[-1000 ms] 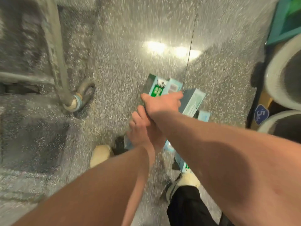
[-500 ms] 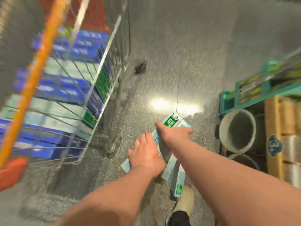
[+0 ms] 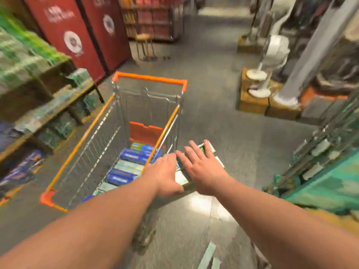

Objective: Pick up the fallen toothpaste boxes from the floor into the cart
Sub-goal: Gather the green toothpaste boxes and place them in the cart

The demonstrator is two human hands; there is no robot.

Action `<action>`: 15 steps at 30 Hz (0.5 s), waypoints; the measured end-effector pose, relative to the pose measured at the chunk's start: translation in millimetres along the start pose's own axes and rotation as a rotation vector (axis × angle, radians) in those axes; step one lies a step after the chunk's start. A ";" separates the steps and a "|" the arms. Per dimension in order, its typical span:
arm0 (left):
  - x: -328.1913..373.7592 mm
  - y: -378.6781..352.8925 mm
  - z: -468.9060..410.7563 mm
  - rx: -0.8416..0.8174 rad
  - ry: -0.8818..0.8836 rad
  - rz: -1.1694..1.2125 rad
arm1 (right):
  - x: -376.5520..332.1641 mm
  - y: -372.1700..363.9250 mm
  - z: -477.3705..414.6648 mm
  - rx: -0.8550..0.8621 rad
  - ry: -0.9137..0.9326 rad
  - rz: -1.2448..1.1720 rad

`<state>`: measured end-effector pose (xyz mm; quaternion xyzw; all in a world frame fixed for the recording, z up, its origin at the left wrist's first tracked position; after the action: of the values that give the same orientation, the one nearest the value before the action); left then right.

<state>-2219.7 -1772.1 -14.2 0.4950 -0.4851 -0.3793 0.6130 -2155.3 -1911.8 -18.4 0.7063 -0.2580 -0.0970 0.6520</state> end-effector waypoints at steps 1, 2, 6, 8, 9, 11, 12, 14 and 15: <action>-1.0 19.5 2.0 0.022 -0.014 -0.010 | 4.9 14.7 -9.1 0.052 0.039 0.012; -3.3 36.4 3.6 0.046 -0.028 -0.039 | 10.1 28.2 -19.4 0.099 0.079 0.020; -20.4 82.3 7.0 0.129 -0.074 -0.160 | 15.8 75.6 -60.4 0.167 0.188 -0.005; -31.5 96.9 2.8 0.148 -0.059 -0.204 | 11.5 94.0 -80.8 0.191 0.206 0.006; -38.1 102.1 -1.5 0.155 -0.046 -0.228 | 9.1 99.8 -91.7 0.202 0.217 0.013; -54.2 110.1 -14.9 0.172 -0.021 -0.260 | 5.8 103.2 -117.7 0.199 0.241 0.021; -63.4 112.6 -23.4 0.178 -0.012 -0.268 | 5.4 102.3 -132.7 0.186 0.249 0.027; -84.5 115.0 -44.4 0.187 -0.015 -0.274 | 6.0 95.8 -165.1 0.160 0.256 0.047; -96.3 115.4 -56.9 0.193 -0.023 -0.271 | 7.6 90.8 -181.4 0.148 0.256 0.057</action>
<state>-2189.5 -1641.9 75.0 0.6081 -0.4549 -0.4159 0.5004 -2084.5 -1759.0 95.0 0.7515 -0.1992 0.0319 0.6281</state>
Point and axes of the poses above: each hand's wrist, its own z-axis away from the middle knuckle, its own y-axis out of the back of the hand, x = y × z, the point moved 2 cm from there along -z, towards the middle knuckle, and after that the axes turned 15 degrees about x, right-handed, at the moved point
